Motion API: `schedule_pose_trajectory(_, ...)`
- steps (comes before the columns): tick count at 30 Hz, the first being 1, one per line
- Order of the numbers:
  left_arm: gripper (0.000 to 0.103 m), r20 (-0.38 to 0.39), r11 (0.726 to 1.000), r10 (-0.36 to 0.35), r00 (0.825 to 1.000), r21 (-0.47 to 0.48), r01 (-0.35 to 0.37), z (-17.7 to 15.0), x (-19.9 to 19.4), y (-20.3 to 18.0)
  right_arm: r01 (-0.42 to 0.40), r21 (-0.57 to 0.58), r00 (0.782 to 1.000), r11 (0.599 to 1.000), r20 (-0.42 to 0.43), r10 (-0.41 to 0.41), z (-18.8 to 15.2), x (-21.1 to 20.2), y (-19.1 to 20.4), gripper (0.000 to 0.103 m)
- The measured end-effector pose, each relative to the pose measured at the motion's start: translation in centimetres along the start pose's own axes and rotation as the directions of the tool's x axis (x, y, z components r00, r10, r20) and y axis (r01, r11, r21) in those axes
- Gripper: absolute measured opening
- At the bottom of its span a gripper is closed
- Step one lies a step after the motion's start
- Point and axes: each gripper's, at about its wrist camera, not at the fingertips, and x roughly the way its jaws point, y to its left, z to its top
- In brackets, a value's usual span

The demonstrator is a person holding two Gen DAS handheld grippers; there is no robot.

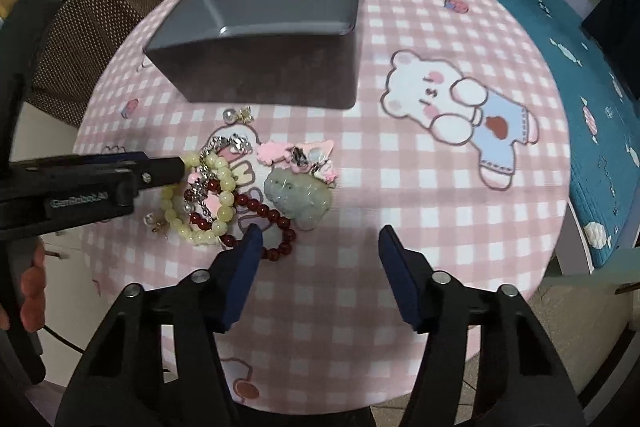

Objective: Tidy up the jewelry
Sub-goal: 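Lower the left tool to the yellow bead bracelet while the right tool reaches the red bead bracelet, then grasp the yellow bracelet with the left tool while the right tool grasps the red bracelet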

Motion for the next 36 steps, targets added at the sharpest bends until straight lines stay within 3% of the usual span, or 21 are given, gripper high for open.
schedule_pose_trajectory(3,0.043,-0.003,0.997,0.048,0.999,0.054,-0.048,-0.2,0.2,-0.9,0.031,-0.007,0.999,0.999,-0.016,-0.031,-0.2,1.0,0.7,0.053)
schedule_pose_trajectory(5,0.042,-0.005,0.991,0.087,0.996,0.102,-0.087,-0.2,0.6,-2.0,0.079,-0.048,0.997,0.996,0.019,-0.078,-0.4,1.2,1.5,0.052)
schedule_pose_trajectory(7,0.033,-0.005,0.982,0.125,0.992,0.141,-0.123,-0.3,0.7,-2.6,0.098,-0.095,0.995,0.991,0.044,-0.094,-0.8,1.4,2.3,0.043)
schedule_pose_trajectory(8,0.023,-0.003,0.98,0.135,0.991,0.146,-0.133,-0.2,0.7,-2.7,0.096,-0.098,0.995,0.991,0.044,-0.092,-0.8,1.4,2.5,0.039)
schedule_pose_trajectory(9,0.009,-0.004,0.981,0.13,0.991,0.142,-0.129,-0.1,0.8,-2.7,0.09,-0.116,0.995,0.989,0.046,-0.085,-0.8,1.4,2.8,0.029)
schedule_pose_trajectory(12,0.009,-0.034,0.992,0.071,0.997,0.102,-0.067,0.6,0.7,-1.6,0.084,-0.158,0.996,0.984,0.043,-0.078,-0.8,1.5,3.6,0.007)
schedule_pose_trajectory(19,0.009,-0.017,0.999,-0.014,1.0,0.037,0.015,1.2,-2.2,0.4,0.057,-0.095,0.998,0.994,0.03,-0.054,0.5,0.5,1.5,0.007)
schedule_pose_trajectory(30,0.009,0.107,0.996,-0.078,0.991,0.039,0.074,1.1,-7.6,1.6,0.059,-0.091,0.987,0.994,0.152,-0.044,4.1,-4.0,0.8,0.007)
schedule_pose_trajectory(36,0.009,0.167,0.995,-0.093,0.982,0.043,0.087,1.1,-9.1,0.9,0.065,-0.075,0.974,0.995,0.22,-0.047,3.5,-7.2,2.0,0.007)
